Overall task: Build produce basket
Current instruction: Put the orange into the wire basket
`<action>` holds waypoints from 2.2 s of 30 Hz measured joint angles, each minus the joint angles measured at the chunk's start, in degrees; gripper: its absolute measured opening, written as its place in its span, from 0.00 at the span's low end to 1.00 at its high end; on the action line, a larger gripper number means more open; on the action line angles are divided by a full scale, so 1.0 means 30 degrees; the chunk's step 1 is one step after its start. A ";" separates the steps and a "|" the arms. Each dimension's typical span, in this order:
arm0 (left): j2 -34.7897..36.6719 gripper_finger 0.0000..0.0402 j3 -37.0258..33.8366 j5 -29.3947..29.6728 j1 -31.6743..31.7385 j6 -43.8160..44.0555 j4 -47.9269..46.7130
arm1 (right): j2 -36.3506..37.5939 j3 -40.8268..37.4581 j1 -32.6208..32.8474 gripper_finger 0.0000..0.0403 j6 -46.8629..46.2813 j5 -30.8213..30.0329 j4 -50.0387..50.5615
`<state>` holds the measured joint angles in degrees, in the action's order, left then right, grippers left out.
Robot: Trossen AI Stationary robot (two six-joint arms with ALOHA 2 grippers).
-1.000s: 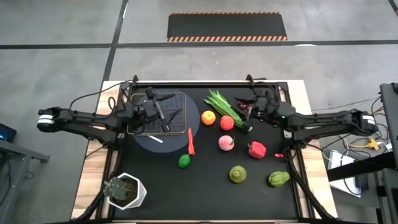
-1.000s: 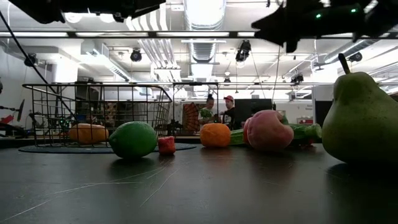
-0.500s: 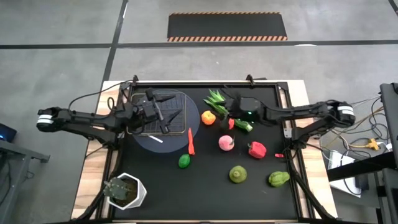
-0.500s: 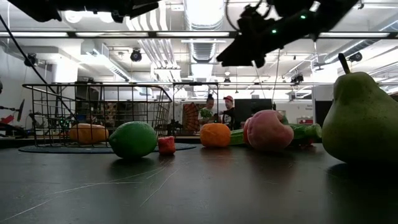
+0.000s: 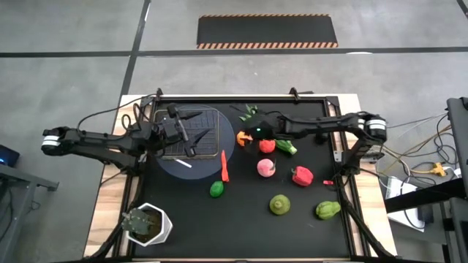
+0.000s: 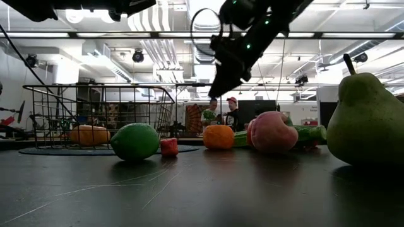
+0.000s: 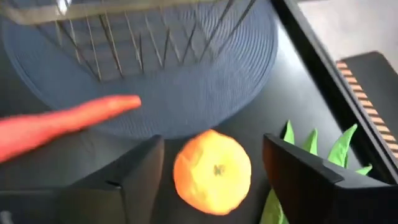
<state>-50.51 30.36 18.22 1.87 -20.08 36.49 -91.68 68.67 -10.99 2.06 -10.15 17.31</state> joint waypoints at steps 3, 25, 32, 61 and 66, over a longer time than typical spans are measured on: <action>0.0035 0.69 -0.0056 0.0000 0.0000 0.0000 0.0002 | -0.1103 0.0665 -0.0241 0.76 0.0949 -0.0147 0.1165; 0.1169 0.69 -0.0750 0.0000 0.0000 -0.0085 0.0032 | -0.4101 0.1119 -0.1352 0.76 0.1298 0.1878 0.1404; 0.1562 0.69 -0.0899 0.0000 0.0000 -0.0117 0.0038 | -0.3658 0.1915 -0.1321 0.64 0.1383 0.1865 0.3391; 0.1744 0.69 -0.0979 0.0585 -0.0007 0.1127 0.3095 | -0.3456 0.8311 -0.0603 0.65 -0.0475 0.4876 -0.3536; 0.1716 0.69 -0.0993 0.0533 -0.0022 0.1115 0.3056 | -0.5678 0.9665 -0.0492 0.65 -0.0480 0.4902 -0.3471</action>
<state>-45.36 27.38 19.82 1.80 -16.73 45.65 -108.71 97.67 -12.47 0.62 4.56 6.89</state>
